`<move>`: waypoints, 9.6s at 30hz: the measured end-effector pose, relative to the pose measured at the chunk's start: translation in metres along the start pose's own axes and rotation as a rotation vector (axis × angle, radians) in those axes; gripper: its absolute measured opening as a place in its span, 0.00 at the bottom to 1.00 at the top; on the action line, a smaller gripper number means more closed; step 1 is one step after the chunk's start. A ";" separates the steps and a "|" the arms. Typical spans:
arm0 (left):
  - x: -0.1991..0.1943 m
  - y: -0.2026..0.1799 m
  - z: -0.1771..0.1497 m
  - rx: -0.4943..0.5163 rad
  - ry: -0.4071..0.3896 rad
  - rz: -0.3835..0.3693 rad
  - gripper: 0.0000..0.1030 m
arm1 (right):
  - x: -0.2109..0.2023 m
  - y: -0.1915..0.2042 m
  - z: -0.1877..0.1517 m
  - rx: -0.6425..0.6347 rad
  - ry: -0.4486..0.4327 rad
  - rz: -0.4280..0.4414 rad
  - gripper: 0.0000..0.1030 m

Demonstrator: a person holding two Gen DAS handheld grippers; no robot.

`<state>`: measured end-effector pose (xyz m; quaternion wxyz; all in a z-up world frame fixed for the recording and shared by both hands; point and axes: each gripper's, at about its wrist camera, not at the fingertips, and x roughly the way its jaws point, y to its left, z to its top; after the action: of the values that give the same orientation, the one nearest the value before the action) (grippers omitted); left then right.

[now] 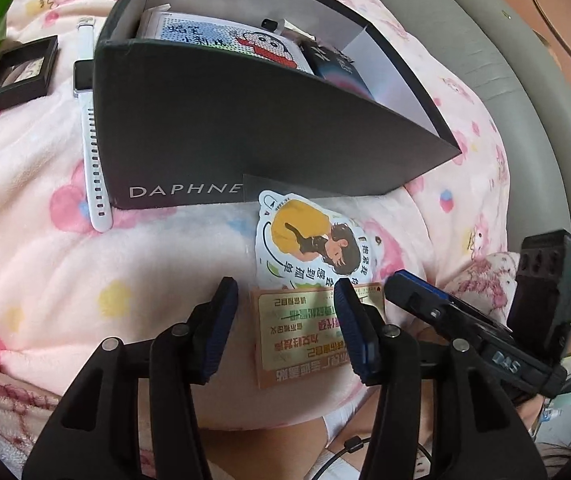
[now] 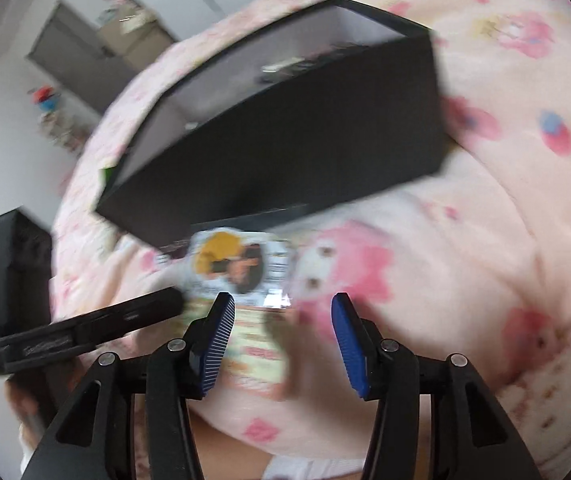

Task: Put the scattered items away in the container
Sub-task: 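Close the left gripper on the card and lift it, then lower the card into the black box and open the left gripper, then move the open left gripper back toward the items beside the box, then close the left gripper on the white plush bunny keychain, then carry the plush bunny in the left gripper over the black box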

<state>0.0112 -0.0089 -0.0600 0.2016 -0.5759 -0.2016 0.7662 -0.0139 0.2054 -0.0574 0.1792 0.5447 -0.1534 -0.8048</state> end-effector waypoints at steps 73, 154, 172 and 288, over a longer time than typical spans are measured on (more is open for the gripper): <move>0.092 -0.107 0.166 0.104 0.041 0.182 0.46 | -0.007 -0.034 0.169 -0.126 -0.083 -0.152 0.35; -0.126 0.290 0.025 -0.584 -0.160 0.022 0.48 | 0.223 0.296 0.053 -0.376 0.287 0.034 0.47; -0.137 0.154 0.014 -0.402 -0.168 -0.032 0.23 | 0.121 0.243 0.039 -0.320 0.235 0.282 0.23; -0.057 -0.018 0.150 -0.164 -0.225 -0.048 0.40 | -0.024 0.085 0.157 -0.354 -0.081 0.297 0.27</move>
<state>-0.1174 -0.0359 0.0335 0.1484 -0.4960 -0.2984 0.8018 -0.1422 0.1492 0.0561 0.3819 0.4433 -0.0952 -0.8053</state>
